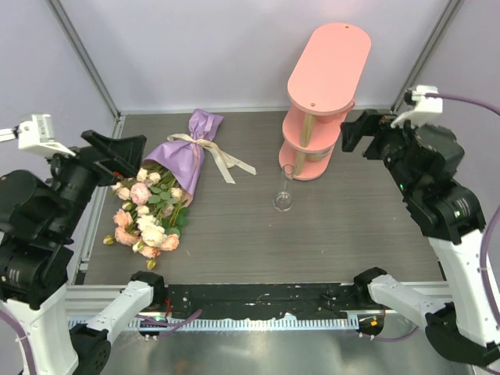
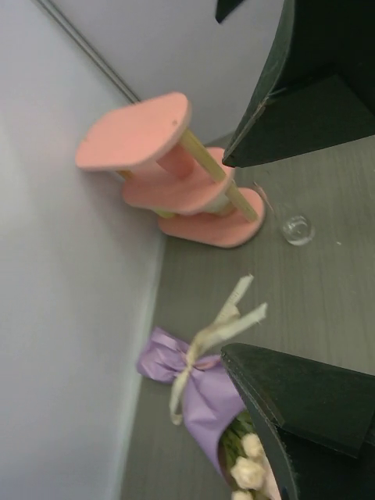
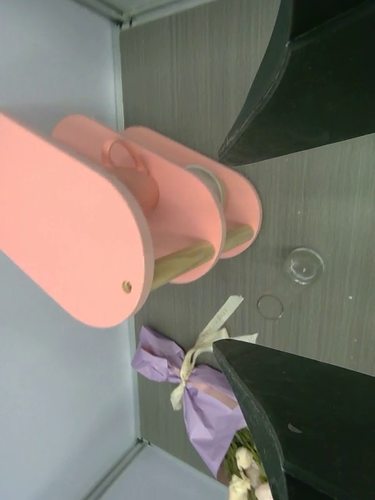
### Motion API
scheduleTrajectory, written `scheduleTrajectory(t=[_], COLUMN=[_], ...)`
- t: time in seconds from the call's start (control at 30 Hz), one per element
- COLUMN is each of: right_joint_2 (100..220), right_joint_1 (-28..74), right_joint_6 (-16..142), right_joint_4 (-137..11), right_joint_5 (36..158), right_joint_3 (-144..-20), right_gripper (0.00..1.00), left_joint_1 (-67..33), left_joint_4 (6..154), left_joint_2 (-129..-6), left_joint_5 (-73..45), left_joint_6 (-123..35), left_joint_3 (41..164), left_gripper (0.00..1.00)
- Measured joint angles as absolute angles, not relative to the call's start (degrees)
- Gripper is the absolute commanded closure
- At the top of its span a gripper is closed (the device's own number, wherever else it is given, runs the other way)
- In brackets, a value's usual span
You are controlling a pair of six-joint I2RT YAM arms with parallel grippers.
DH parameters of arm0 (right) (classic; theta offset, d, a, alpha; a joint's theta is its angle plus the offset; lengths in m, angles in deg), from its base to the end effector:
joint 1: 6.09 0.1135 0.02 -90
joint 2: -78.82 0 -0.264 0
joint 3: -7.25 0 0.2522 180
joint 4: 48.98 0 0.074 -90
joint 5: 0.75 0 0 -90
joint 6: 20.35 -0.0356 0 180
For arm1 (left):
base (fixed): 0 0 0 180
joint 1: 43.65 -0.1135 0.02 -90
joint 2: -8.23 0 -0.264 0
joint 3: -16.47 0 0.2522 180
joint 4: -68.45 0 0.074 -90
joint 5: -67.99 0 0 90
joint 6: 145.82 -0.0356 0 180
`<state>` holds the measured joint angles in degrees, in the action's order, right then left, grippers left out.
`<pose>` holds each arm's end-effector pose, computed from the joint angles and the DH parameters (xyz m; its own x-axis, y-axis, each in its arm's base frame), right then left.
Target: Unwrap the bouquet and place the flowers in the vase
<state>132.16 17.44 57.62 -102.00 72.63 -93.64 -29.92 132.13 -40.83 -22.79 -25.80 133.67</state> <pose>0.1326 0.0466 0.5011 -0.1108 0.1696 -0.9793 -0.1006 0.9784 0.1808 0.0489 -0.0114 0.5555 -0.0467 -0.5036 -0.8627 0.2319 0.8346 -0.4997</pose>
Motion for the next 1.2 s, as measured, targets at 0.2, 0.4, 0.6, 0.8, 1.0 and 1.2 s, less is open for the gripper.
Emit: scheduleTrajectory(t=[0.2, 0.4, 0.6, 0.8, 1.0, 1.2], right_joint_2=[143.22, 157.19, 177.15, 188.8, 198.0, 204.12], right_joint_1=[25.66, 41.37, 47.51, 46.57, 43.47, 38.09], right_joint_6=[55.32, 54.43, 54.45, 54.47, 53.55, 52.92], right_joint_4=[-100.1, -96.15, -92.17, -89.7, -87.16, -86.55], right_joint_5=[75.51, 73.61, 75.03, 75.08, 79.45, 82.24], right_joint_3=[-99.04, -101.51, -111.08, -112.24, -118.28, -121.82], right_gripper=[0.0, 0.0, 0.0, 0.0, 0.0, 0.01], left_joint_1=[-29.92, -30.22, -38.09, -53.33, -53.78, -53.78], left_joint_4=[137.63, 138.51, 135.67, 128.48, 128.23, 132.37], left_joint_2=[-42.58, -50.53, -56.8, -66.81, -87.14, -106.88], left_joint_5=[-25.43, -25.43, -18.9, -8.41, -6.53, -9.83], left_joint_6=[-28.14, -27.92, -26.76, -23.26, -25.49, -31.55], left_joint_3=[123.84, 114.46, 108.1, 107.31, 119.44, 136.54], left_gripper=[0.0, 0.0, 0.05, 0.06, 0.1, 0.15])
